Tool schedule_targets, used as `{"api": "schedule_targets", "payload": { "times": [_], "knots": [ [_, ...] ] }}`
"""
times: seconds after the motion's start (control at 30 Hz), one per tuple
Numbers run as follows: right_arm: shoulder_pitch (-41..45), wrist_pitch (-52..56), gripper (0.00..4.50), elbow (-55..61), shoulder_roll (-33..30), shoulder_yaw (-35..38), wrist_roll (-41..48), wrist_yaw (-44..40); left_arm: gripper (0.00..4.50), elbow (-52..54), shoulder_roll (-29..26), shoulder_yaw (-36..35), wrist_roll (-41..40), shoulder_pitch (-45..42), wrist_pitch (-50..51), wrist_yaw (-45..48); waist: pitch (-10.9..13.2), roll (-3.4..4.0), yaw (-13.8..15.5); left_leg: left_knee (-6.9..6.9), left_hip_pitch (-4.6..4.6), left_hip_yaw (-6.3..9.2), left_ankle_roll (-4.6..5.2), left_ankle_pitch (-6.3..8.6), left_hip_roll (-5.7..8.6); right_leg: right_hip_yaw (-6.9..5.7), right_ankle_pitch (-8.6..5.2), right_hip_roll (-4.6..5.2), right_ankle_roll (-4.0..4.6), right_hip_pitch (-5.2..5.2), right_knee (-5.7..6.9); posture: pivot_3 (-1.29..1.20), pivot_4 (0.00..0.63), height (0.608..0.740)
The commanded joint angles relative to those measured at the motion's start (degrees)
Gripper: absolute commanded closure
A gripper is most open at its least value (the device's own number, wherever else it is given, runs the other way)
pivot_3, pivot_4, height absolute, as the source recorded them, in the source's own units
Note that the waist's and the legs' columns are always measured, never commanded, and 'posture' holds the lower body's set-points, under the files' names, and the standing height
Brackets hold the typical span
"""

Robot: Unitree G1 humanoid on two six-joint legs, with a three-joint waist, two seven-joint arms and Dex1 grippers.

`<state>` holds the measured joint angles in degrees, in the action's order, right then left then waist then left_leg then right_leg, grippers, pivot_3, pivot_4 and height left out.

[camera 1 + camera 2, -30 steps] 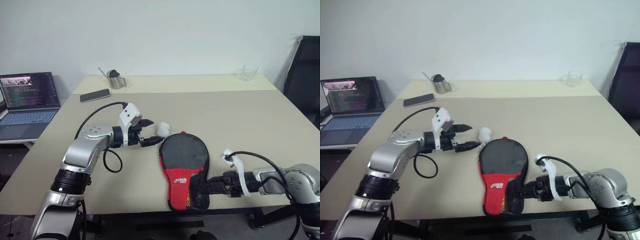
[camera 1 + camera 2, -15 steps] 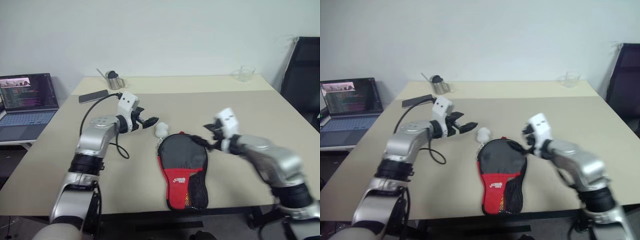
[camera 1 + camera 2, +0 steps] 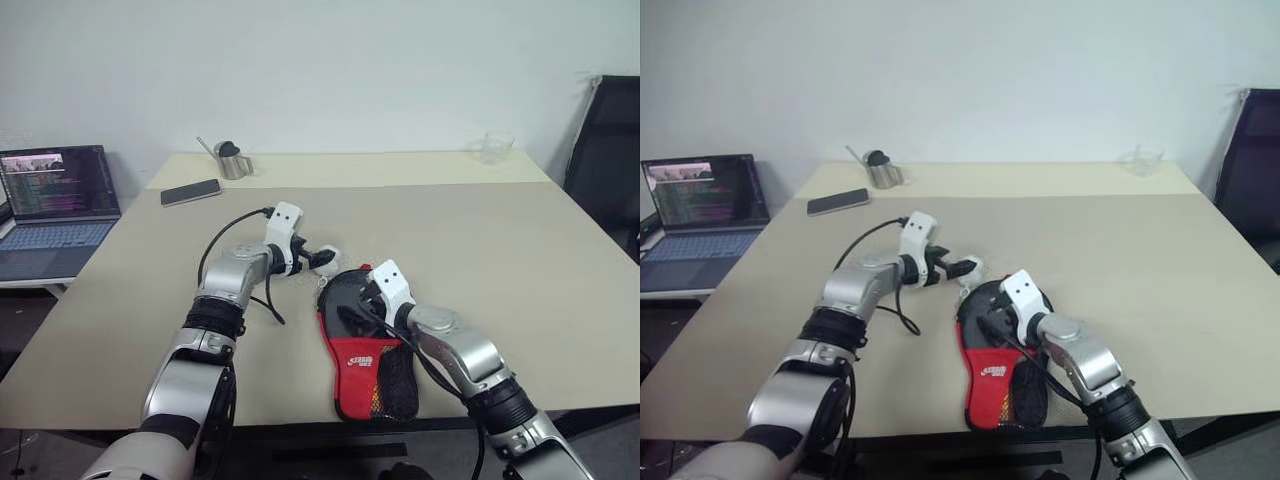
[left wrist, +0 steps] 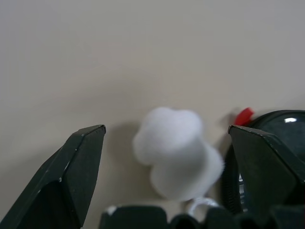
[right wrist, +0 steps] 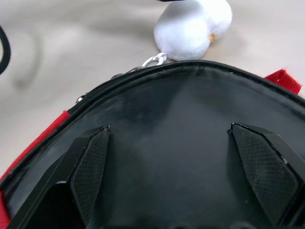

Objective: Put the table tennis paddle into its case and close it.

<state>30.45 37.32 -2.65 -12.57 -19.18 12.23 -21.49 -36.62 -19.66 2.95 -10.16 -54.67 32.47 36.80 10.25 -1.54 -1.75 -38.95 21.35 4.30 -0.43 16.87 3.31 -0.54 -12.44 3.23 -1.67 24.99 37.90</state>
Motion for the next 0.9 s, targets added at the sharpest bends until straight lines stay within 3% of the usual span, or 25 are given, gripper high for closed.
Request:
{"api": "schedule_targets", "payload": {
  "times": [0.03,0.13,0.8,0.9],
  "knots": [
    [-1.5,3.4,0.05,-3.9,0.6,-0.8,-1.2,-1.2,0.0,-1.7,0.3,-1.5,0.0,-0.5,-0.3,-0.6,0.0,0.0,-0.1,0.02,-0.2,-0.03,0.01,0.01,0.01,0.02,0.0,-0.01,0.0,-0.17,0.01,0.0,0.15,0.74],
    [-1.6,3.6,0.05,-3.9,0.9,-0.5,-1.8,-1.7,0.0,-3.9,0.8,-0.7,1.3,-0.5,-0.8,-1.6,0.0,-0.03,-0.1,0.1,-0.81,0.07,0.05,0.04,-0.02,-0.08,-0.03,-0.07,-0.03,-0.87,-0.14,0.0,0.15,0.74],
    [-3.4,5.6,0.05,-1.6,2.5,1.8,-4.3,-2.4,0.0,-16.8,6.5,-1.4,4.9,-4.4,-6.0,-7.9,-0.5,-0.27,0.1,0.08,-0.8,0.18,0.02,0.04,0.04,-0.08,-0.02,-0.04,-0.03,-0.92,-0.14,0.0,0.15,0.74],
    [-3.7,5.7,0.0,-1.4,2.6,1.9,-4.5,-2.7,0.61,-18.0,7.0,-2.4,4.9,-4.9,-7.1,-9.3,-0.5,-0.27,0.1,0.08,-0.8,0.18,0.02,0.04,0.03,-0.07,-0.02,-0.04,-0.04,-0.91,-0.15,0.0,0.15,0.74]
  ]
}}
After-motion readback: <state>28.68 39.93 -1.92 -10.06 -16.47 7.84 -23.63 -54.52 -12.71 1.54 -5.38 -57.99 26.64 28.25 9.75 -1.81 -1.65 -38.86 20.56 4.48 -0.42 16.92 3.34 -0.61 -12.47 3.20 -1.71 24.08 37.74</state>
